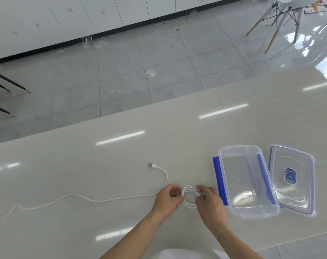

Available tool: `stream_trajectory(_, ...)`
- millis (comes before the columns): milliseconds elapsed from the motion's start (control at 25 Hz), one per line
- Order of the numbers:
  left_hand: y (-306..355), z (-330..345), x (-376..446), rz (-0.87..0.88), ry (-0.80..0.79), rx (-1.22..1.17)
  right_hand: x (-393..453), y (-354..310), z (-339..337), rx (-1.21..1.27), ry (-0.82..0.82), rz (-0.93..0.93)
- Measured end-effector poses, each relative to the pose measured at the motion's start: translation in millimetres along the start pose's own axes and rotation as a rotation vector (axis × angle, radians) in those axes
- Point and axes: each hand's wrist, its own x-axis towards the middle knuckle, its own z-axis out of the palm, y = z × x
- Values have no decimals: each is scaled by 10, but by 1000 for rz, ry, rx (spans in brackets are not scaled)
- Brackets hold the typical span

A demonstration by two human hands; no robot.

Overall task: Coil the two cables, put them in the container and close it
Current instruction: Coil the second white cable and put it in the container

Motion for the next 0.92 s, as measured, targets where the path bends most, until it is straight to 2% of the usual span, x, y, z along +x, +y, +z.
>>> stream_trajectory(160, -21, -99, -43, 8, -40, -8, -5, -35, -26, -9, 19, -31)
stream_trajectory(320, -33, -373, -77, 53, 1, 65, 70, -264, -41, -114, 16, -231)
stream_trajectory(480, -4, -691, -4, 140, 136, 369, 347, -568, -32, -410, -7, -522)
stream_trajectory(600, 24, -789, 36, 179, 234, 663, 610, -771, 37, -575, -150, -699)
stream_trajectory(760, -27, -720, 104, 260, 221, 888, 839, -855, 199, -877, -356, -865)
stream_trajectory(920, -53, -634, 165, 371, 216, 1026, 933, -861, 246, -951, -378, -922)
